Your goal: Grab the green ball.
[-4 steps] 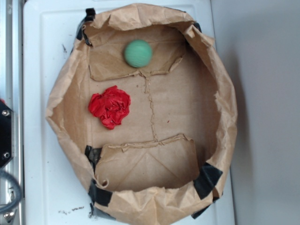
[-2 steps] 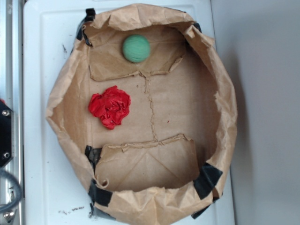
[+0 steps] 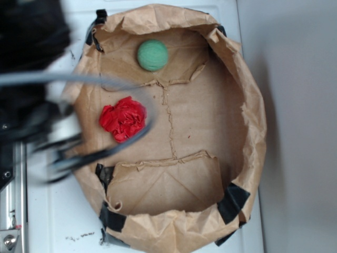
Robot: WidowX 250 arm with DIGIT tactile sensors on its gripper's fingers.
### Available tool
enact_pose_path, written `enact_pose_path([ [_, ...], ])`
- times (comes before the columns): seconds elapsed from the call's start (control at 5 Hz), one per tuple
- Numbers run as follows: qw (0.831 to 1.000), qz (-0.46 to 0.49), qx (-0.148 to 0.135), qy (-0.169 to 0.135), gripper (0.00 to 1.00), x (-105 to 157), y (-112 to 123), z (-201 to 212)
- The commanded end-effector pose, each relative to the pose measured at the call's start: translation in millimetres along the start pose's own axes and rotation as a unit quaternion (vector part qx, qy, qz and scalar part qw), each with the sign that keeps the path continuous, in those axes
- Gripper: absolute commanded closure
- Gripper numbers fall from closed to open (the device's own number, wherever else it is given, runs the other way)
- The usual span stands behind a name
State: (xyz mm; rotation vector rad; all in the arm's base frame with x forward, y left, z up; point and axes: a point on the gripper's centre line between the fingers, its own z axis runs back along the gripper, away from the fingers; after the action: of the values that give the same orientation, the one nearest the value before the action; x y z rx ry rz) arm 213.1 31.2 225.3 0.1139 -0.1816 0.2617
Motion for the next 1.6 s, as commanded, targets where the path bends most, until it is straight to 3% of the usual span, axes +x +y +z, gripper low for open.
enact_pose_path([
  [0.0, 0.999, 0.041, 0.019, -0.015, 0.00, 37.3, 7.2, 5.3],
  [0.2, 0.999, 0.041, 0.019, -0.015, 0.00, 37.3, 7.2, 5.3],
  [0.4, 0.976, 0.177, 0.019, -0.124, 0.00, 45.3, 3.9, -17.8],
  [0.6, 0.938, 0.313, -0.010, -0.148, 0.00, 59.9, -7.5, -51.9],
  [0.8, 0.921, 0.366, 0.000, -0.134, 0.00, 60.4, -8.5, -76.0],
  [1.2, 0.902, 0.423, 0.023, -0.084, 0.00, 40.9, 34.7, -105.0],
  [1.4, 0.917, 0.395, 0.028, -0.036, 0.00, 34.7, 46.4, -119.3],
])
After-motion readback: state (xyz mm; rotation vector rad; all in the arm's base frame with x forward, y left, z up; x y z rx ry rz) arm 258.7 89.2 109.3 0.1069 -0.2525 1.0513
